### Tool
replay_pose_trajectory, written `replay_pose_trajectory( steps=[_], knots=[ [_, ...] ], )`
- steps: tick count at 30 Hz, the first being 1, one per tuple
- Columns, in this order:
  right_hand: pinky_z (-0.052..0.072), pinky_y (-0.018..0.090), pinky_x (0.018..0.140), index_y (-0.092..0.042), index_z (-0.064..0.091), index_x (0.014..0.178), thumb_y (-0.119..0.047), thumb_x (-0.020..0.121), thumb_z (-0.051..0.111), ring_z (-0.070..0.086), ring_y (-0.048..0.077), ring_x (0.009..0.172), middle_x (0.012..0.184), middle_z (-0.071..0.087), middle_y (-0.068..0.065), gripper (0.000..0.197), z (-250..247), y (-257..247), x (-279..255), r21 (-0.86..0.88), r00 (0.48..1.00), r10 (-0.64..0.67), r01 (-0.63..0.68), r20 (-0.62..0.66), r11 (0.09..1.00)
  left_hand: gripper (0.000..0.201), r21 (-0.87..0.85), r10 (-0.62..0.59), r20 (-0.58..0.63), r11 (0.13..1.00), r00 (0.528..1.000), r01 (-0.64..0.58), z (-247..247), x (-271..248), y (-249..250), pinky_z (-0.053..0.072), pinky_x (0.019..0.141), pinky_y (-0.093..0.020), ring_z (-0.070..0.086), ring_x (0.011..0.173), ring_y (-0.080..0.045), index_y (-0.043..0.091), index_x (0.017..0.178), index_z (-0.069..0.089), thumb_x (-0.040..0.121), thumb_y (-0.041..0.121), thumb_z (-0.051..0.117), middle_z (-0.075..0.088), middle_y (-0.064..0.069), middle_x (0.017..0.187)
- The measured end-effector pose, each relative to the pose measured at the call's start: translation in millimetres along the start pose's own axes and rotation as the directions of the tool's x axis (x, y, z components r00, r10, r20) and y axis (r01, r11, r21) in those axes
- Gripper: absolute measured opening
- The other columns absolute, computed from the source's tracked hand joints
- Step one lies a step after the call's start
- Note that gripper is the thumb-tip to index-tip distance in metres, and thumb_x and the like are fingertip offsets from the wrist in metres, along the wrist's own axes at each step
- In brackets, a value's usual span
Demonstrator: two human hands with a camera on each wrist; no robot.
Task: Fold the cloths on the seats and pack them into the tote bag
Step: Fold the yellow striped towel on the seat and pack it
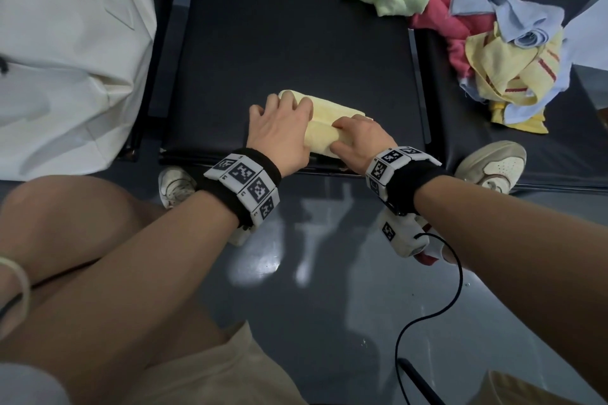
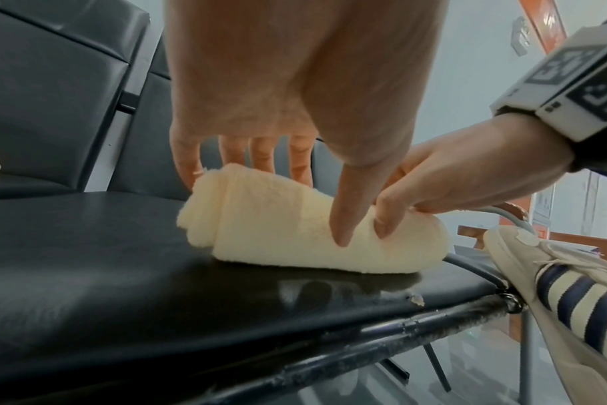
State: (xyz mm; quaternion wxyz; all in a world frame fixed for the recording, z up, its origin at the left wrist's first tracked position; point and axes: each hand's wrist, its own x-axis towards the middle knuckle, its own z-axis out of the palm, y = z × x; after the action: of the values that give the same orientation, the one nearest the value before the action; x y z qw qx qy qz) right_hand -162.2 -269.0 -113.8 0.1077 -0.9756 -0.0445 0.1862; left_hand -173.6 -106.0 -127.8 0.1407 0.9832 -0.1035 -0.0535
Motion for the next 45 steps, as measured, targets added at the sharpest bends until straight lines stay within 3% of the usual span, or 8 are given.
replay_pose_trajectory(
  steps=[4, 8, 14, 22, 27, 33, 40, 45],
  knots=[
    [0.045, 0.037, 0.094, -0.019, 0.056, 0.134, -0.032, 0.090, 0.055, 0.051, 0.029, 0.119, 0.127, 0.055, 0.009, 0.046, -3, -2, 5, 0.014, 0.999, 0.030, -0.031, 0.038, 0.999, 0.045, 0.042, 0.015, -0.004, 0.999, 1.000, -0.015, 3, 1, 1, 0.034, 0.090, -0.042, 0.044, 0.115, -0.026, 0.022, 0.119, 0.050, 0.079, 0.023, 0.071, 0.051, -0.001, 0.122],
    [0.040, 0.041, 0.101, -0.019, 0.064, 0.123, -0.035, 0.087, 0.056, 0.039, 0.025, 0.119, 0.124, 0.046, 0.005, 0.040, 1, 0, 2, -0.043, 0.999, 0.001, -0.003, -0.047, 0.999, 0.036, 0.022, 0.018, -0.005, 1.000, 1.000, -0.017, 4, 3, 0, 0.032, 0.094, -0.043, 0.046, 0.118, -0.023, 0.023, 0.123, 0.055, 0.088, 0.032, 0.063, 0.058, 0.003, 0.121],
    [0.041, 0.040, 0.091, -0.015, 0.045, 0.122, -0.029, 0.082, 0.059, 0.047, 0.026, 0.110, 0.120, 0.053, 0.006, 0.045, 7, 0, -6, -0.001, 0.989, -0.035, 0.035, -0.146, 0.999, 0.033, 0.029, -0.006, 0.016, 1.000, 1.000, 0.006, 5, 4, -2, 0.032, 0.094, -0.046, 0.049, 0.116, -0.024, 0.022, 0.122, 0.060, 0.093, 0.035, 0.053, 0.061, 0.001, 0.118],
    [0.040, 0.040, 0.095, -0.015, 0.051, 0.129, -0.035, 0.082, 0.062, 0.045, 0.026, 0.115, 0.126, 0.049, 0.005, 0.052, 12, 5, -5, -0.093, 0.992, -0.076, 0.067, -0.099, 0.993, 0.040, 0.021, -0.034, 0.072, 0.999, 0.997, 0.032, 5, 6, -3, 0.032, 0.094, -0.046, 0.056, 0.110, -0.026, 0.020, 0.124, 0.059, 0.098, 0.045, 0.042, 0.065, -0.001, 0.117],
    [0.037, 0.041, 0.098, -0.017, 0.055, 0.131, -0.036, 0.085, 0.057, 0.042, 0.025, 0.119, 0.127, 0.049, 0.004, 0.049, 8, 3, 0, -0.111, 0.994, -0.054, 0.043, -0.097, 0.993, 0.038, -0.071, -0.028, -0.004, 0.997, 1.000, 0.027, 5, 4, -2, 0.036, 0.095, -0.047, 0.051, 0.114, -0.027, 0.022, 0.122, 0.051, 0.091, 0.043, 0.055, 0.057, -0.001, 0.120],
    [0.037, 0.041, 0.099, -0.018, 0.057, 0.130, -0.036, 0.087, 0.055, 0.042, 0.025, 0.121, 0.126, 0.051, 0.005, 0.046, 4, 3, 3, -0.078, 0.999, -0.023, 0.020, -0.042, 0.997, 0.053, 0.034, 0.028, 0.015, 0.999, 0.999, -0.029, 9, 2, -1, 0.037, 0.092, -0.042, 0.047, 0.115, -0.026, 0.020, 0.125, 0.050, 0.079, 0.031, 0.073, 0.050, -0.001, 0.124],
    [0.041, 0.042, 0.098, -0.018, 0.056, 0.128, -0.036, 0.088, 0.053, 0.044, 0.026, 0.119, 0.124, 0.053, 0.007, 0.044, -1, 1, 5, -0.066, 1.000, -0.009, 0.009, 0.000, 0.998, 0.041, 0.006, 0.019, 0.035, 1.000, 0.999, -0.019, 6, 4, -4, 0.033, 0.092, -0.042, 0.050, 0.113, -0.023, 0.022, 0.123, 0.056, 0.086, 0.037, 0.065, 0.060, 0.004, 0.117],
    [0.042, 0.039, 0.086, -0.017, 0.042, 0.118, -0.034, 0.080, 0.061, 0.048, 0.024, 0.099, 0.103, 0.053, 0.000, 0.046, 1, 2, -4, -0.009, 0.995, -0.040, 0.039, -0.087, 0.999, 0.035, -0.007, 0.001, 0.056, 1.000, 0.998, 0.000, 5, 5, -5, 0.032, 0.094, -0.044, 0.052, 0.111, -0.022, 0.023, 0.121, 0.059, 0.089, 0.039, 0.059, 0.063, 0.004, 0.114]
  ],
)
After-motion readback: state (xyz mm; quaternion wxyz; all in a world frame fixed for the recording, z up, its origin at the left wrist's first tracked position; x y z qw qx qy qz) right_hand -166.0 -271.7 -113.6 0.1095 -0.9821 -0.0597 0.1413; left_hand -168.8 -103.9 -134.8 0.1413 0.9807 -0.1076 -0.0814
